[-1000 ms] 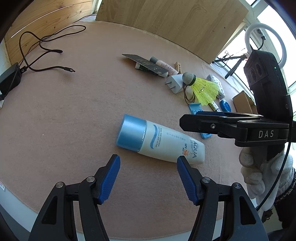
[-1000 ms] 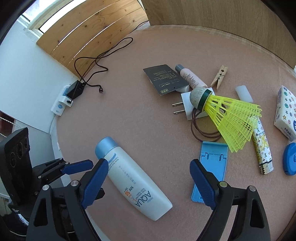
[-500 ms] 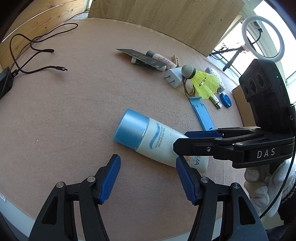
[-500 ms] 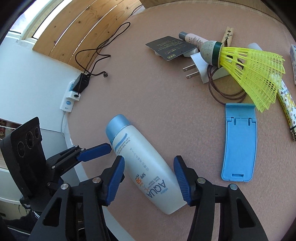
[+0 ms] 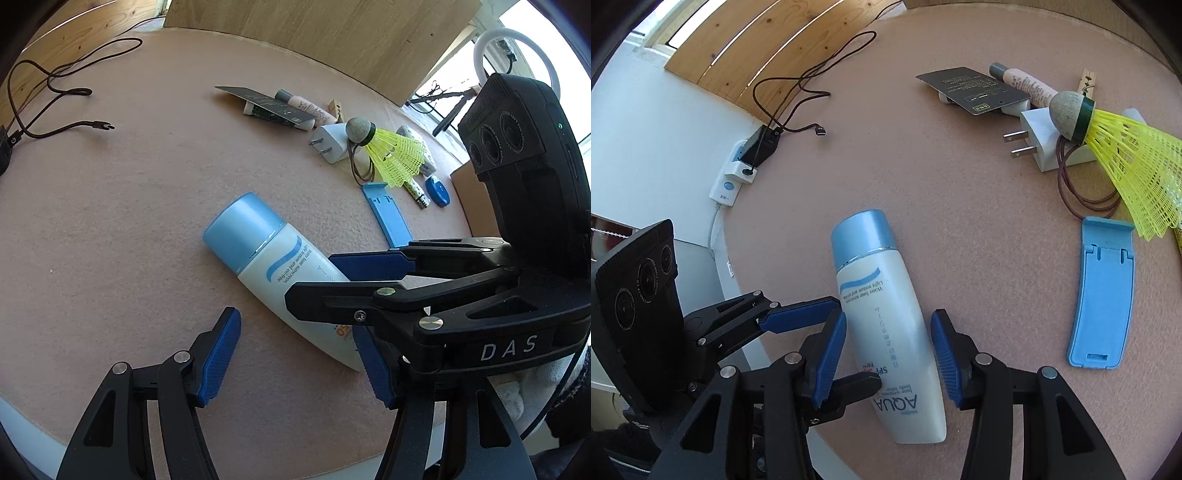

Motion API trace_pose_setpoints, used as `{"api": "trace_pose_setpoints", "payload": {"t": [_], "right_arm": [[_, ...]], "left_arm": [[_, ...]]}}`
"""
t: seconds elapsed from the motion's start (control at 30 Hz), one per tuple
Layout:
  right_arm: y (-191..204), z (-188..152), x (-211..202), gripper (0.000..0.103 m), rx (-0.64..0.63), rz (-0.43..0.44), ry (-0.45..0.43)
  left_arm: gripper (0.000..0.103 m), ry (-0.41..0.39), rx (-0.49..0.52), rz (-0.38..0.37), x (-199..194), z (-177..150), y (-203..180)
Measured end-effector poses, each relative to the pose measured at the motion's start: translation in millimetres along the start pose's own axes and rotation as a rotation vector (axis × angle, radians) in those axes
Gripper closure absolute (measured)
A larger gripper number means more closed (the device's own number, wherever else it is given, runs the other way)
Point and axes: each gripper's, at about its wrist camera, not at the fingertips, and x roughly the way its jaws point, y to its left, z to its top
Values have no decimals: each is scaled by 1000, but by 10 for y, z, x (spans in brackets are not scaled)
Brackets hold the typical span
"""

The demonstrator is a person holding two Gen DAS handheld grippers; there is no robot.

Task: Organize objects
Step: 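Move the right tool to the sunscreen bottle and close its fingers on it, then carry the sunscreen bottle with the right tool into the cardboard box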

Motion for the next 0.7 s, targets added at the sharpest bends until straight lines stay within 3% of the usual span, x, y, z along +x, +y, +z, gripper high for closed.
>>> {"api": "trace_pose_setpoints", "payload": {"t": [0.13, 0.33, 0.7], "right_arm": [[55, -11, 34, 58, -24, -11, 5], [-5, -109, -1, 64, 38, 30, -7], [-347, -410, -545, 69, 185, 43, -133]], "left_arm": [[37, -17, -4, -18, 14, 0, -5], [38, -25, 9, -32, 54, -16, -96], [44, -3, 106, -90, 159, 114, -669]]}}
